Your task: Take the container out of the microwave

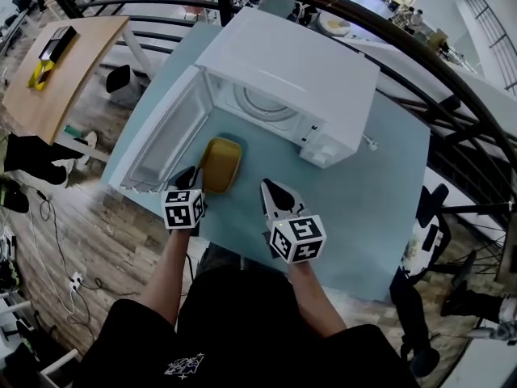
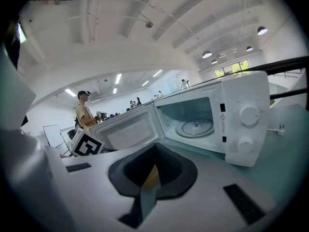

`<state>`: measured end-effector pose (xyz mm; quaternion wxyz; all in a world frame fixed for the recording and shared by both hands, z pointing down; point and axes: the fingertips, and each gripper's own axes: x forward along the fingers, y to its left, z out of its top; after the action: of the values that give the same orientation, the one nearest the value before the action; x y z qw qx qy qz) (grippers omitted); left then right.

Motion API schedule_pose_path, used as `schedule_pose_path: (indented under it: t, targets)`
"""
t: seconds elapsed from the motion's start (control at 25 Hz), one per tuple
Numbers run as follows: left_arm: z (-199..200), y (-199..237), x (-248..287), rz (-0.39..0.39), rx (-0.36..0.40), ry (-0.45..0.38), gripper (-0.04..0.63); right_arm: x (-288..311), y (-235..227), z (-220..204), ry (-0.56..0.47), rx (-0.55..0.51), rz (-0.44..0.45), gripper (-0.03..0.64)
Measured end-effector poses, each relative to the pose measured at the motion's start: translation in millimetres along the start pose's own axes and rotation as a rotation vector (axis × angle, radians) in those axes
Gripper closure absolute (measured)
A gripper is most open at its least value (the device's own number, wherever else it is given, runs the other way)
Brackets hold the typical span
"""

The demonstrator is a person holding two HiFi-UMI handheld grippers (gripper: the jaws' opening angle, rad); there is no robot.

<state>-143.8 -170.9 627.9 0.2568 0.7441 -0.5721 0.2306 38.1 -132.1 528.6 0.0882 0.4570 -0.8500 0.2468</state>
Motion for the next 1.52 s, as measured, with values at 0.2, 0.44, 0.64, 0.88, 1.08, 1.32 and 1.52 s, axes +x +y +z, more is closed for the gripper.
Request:
schedule_pose_path:
  t: [0.2, 0.44, 0.64, 0.88, 1.08, 1.32, 1.52]
  targets:
    - [10.1, -14.5, -23.3, 0.013, -0.001, -0.046, 0.547, -22.6, -1.9, 7.6, -0.032, -0.008, 0.013, 0.611]
    - [18.9, -39.8, -51.9, 0.005, 0.004, -0.096, 0.58, -49.8, -2.7, 20.3, -0.077, -0.022, 0.035, 0.611]
    - [30.1, -62.3, -72.5, -0.03, -0.003, -0.145, 0.587, -67.3, -5.8, 24.2, -0.095, -0.027, 0.05, 0.611]
    - [46.8, -77.8, -101.9, -0.059, 0.004, -0.203, 0.588, -80.6, -5.1, 30.1, -0.12, -0.02, 0.057, 0.611]
    - [55.1, -82.6, -119.0, -0.075, 0.012, -0.238, 0.588, -84.9, 2.5, 29.2, -0.126, -0.022, 0.068, 0.611]
    - [61.6, -77.6, -138.2, -0.094, 0.017, -0.288, 0.588, -87.0, 23.2, 29.9, -0.132, -0.052, 0.079, 0.611]
    - [72.0, -68.4, -163.6, -0.113, 0.034, -0.341, 0.588, -98.3, 37.4, 42.5, -0.157, -0.1, 0.051, 0.611]
